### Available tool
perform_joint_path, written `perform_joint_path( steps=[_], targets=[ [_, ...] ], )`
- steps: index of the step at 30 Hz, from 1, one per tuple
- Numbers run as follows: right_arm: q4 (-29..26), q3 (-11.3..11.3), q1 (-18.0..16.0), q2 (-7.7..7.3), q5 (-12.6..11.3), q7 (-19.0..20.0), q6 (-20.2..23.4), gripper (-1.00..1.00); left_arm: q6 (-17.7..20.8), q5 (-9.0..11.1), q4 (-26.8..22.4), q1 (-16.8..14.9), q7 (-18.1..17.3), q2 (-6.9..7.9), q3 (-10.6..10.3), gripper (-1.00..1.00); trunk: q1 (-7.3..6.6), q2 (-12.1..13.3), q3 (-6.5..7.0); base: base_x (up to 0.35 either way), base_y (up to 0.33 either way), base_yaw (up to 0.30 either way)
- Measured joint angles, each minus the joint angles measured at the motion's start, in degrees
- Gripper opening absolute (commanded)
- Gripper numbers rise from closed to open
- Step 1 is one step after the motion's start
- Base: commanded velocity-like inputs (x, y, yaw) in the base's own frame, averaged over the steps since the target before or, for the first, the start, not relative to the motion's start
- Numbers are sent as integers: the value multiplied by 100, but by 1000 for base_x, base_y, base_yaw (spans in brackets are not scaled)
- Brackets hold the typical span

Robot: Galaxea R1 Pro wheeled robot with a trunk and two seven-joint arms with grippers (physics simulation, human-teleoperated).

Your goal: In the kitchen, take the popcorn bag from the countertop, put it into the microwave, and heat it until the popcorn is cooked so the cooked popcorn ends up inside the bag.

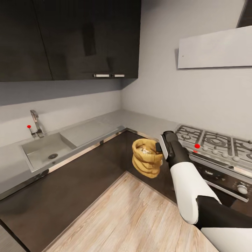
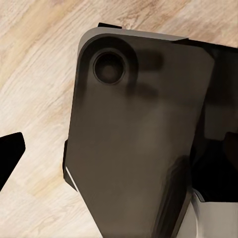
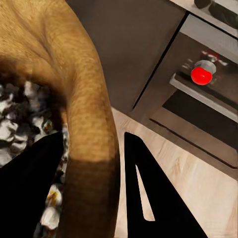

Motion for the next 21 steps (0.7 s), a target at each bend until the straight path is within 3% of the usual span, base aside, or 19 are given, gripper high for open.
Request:
perform_joint_path(
  steps=[15, 21],
  targets=[
    [10, -5, 16, -3, 6, 5, 2, -100, 7, -1, -1, 0, 0, 0, 0, 100, 0, 0, 0, 0, 0, -230],
    [8, -3, 16, -194, 4, 20, 2, -100, 5, -1, -1, 0, 0, 3, 0, 100, 0, 0, 0, 0, 0, -242]
  ],
)
